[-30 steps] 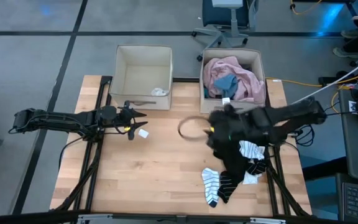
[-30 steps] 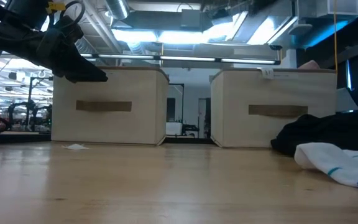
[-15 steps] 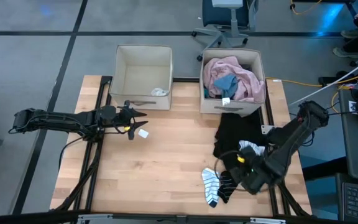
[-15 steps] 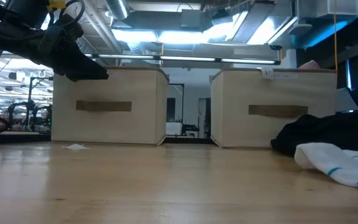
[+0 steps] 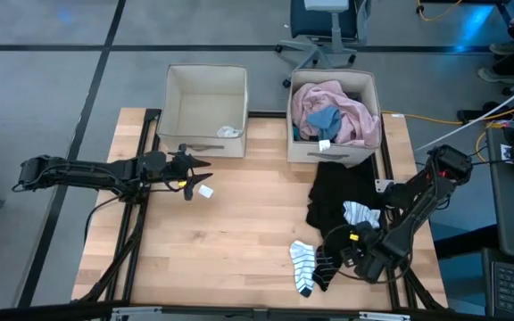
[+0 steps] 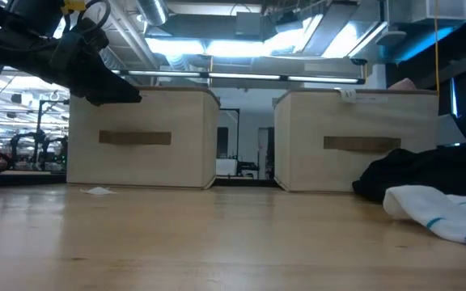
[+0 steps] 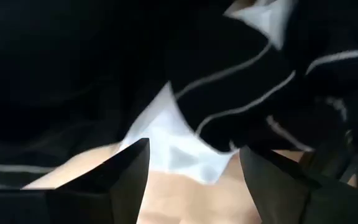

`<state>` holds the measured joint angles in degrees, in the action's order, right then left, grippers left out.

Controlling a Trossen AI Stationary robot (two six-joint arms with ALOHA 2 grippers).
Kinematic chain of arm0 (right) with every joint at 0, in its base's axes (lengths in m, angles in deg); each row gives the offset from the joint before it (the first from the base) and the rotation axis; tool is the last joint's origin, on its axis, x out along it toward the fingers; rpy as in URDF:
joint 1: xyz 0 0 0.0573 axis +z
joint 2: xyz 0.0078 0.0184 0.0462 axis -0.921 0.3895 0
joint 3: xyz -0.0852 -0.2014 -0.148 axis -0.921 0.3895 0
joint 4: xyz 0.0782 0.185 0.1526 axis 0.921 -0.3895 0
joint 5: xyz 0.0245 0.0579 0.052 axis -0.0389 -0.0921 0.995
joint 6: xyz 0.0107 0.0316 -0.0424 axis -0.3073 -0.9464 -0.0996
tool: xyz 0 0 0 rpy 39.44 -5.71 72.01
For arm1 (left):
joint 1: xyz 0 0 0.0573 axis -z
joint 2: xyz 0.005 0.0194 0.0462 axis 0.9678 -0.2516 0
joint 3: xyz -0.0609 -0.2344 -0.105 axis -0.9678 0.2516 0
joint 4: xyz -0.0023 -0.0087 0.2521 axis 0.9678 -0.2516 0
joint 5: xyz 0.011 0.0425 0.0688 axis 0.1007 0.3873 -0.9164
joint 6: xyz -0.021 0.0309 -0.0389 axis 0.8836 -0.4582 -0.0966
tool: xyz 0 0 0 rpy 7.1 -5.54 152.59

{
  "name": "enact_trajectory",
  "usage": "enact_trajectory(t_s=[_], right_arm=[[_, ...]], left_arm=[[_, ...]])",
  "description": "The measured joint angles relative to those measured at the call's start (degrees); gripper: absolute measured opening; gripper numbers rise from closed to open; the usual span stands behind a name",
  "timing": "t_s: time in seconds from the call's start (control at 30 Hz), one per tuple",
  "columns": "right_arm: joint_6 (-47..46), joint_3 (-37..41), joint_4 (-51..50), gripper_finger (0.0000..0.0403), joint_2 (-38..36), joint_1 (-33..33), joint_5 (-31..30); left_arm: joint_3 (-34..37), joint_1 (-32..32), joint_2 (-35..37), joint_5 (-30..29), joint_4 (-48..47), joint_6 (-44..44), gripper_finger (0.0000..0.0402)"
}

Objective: Sort clothes
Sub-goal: Put the white sock into the left laundry organizer

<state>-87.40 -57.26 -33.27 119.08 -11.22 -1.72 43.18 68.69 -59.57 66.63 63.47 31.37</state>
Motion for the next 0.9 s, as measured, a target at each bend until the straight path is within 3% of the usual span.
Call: enact_trajectory(t_s=[0.23,0.5,0.9], right_arm=[[0.2,3.7,9.6,0.0248,0.3,0.0,-0.5],[1.5,4.0,8.7,0.0242,2.9,0.0,-0.1],[4.9,4.2,7.4,0.0082,3.0,0.1,-1.4]], left_arm=[[0.0,0.0,0.0,0.0,-0.2,-0.2,0.0162],[0.0,0.0,0.0,0.0,-0.2,-0.2,0.0162],[0.0,0.0,0.0,0.0,-0.1,-0.2,0.0162]])
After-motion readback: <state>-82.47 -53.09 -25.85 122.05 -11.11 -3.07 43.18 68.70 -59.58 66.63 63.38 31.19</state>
